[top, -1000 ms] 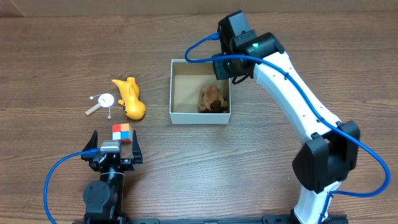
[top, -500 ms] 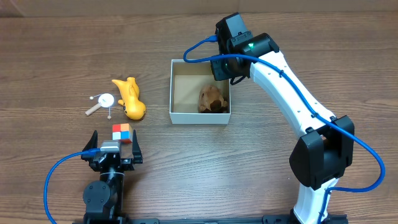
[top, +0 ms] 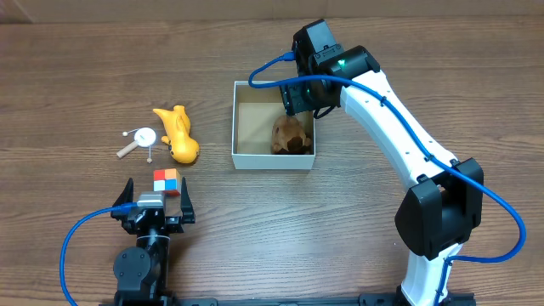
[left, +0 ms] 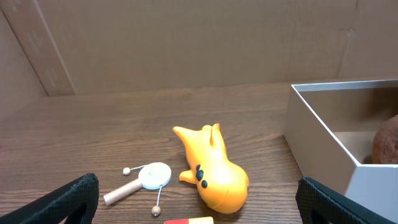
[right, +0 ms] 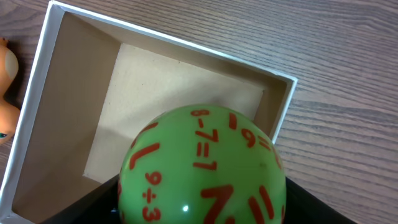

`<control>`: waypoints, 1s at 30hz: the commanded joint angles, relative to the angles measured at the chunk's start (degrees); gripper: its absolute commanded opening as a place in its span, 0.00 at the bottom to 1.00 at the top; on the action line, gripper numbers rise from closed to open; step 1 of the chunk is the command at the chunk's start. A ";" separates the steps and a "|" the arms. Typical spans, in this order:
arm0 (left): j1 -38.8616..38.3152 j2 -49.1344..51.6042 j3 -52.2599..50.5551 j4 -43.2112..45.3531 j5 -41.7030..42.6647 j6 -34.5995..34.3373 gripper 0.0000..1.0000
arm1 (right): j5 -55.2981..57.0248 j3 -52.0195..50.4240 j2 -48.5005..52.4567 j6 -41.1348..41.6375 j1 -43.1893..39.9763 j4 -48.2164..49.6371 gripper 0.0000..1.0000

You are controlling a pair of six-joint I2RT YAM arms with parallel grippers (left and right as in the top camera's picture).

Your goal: Pack container

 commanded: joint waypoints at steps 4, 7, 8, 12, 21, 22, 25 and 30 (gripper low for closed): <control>-0.50 -0.33 -0.26 0.31 -0.31 -0.74 1.00 | 0.15 0.74 -0.37 -0.09 0.26 0.09 0.78; -0.50 -0.33 -0.26 0.31 -0.31 -0.74 1.00 | 1.60 0.74 -0.37 -0.07 0.26 0.07 0.80; -0.50 -0.33 -0.26 0.31 -0.31 -0.74 1.00 | 2.21 0.74 -0.37 -0.07 0.26 0.04 0.80; -0.50 -0.33 -0.26 0.31 -0.31 -0.74 1.00 | 2.71 0.76 -0.39 -0.02 0.15 0.13 0.80; -0.50 -0.33 -0.26 0.31 -0.31 -0.74 1.00 | 4.17 1.05 -6.40 5.86 -6.86 -2.58 0.80; -0.50 -0.33 -0.26 0.31 -0.31 -0.74 1.00 | 4.13 1.05 -7.34 6.58 -8.76 -3.80 0.81; -0.50 -0.33 -0.26 0.31 -0.31 -0.74 1.00 | 4.11 1.05 -8.79 7.63 -13.75 -7.19 0.86; -0.48 -0.33 -0.26 0.31 -0.31 -0.74 1.00 | 4.17 0.92 -8.87 7.58 -19.96 -11.45 1.00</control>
